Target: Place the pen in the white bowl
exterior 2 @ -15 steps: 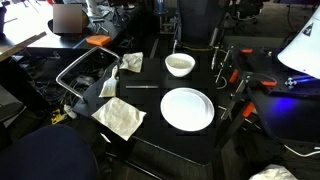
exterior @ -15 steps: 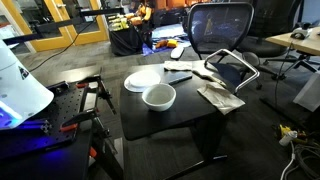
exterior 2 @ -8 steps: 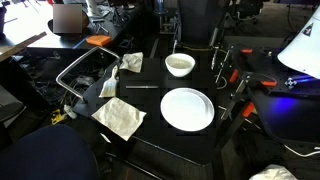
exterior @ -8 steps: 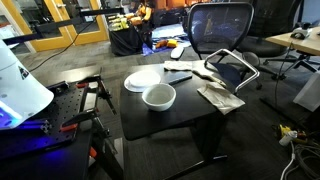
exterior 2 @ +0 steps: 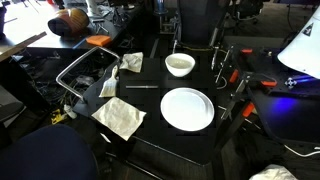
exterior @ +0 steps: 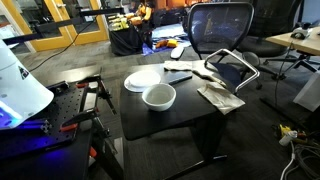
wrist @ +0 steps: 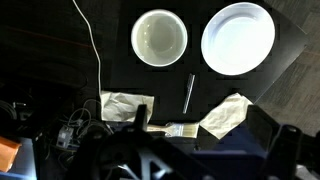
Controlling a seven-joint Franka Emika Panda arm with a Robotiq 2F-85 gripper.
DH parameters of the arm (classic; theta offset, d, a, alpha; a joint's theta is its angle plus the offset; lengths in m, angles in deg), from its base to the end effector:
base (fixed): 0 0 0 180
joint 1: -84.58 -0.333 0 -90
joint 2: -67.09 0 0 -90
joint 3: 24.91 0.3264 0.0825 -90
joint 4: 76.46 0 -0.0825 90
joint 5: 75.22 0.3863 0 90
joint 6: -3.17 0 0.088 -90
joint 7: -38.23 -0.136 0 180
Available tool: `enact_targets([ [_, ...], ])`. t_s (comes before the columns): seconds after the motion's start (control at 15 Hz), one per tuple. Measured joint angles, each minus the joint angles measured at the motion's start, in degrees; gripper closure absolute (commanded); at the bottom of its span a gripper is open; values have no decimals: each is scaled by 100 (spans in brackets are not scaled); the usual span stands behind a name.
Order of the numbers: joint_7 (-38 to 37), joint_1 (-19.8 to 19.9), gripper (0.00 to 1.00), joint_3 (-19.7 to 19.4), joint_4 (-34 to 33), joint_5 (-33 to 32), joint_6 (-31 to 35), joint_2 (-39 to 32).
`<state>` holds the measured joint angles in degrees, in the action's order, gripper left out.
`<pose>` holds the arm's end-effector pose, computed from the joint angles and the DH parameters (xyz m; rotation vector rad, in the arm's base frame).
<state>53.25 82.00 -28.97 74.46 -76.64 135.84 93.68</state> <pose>0.4000 -0.0101 0.3898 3.0995 0.4004 0.2271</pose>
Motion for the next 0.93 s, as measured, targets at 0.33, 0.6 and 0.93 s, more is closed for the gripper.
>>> enact_targets([
  [0.33,-616,-132,0,378,-315,17,551,-888],
  [0.6,-878,-199,0,565,-608,67,1198,-1751],
  [0.93,-900,-254,0,718,-1060,76,1700,-2697],
])
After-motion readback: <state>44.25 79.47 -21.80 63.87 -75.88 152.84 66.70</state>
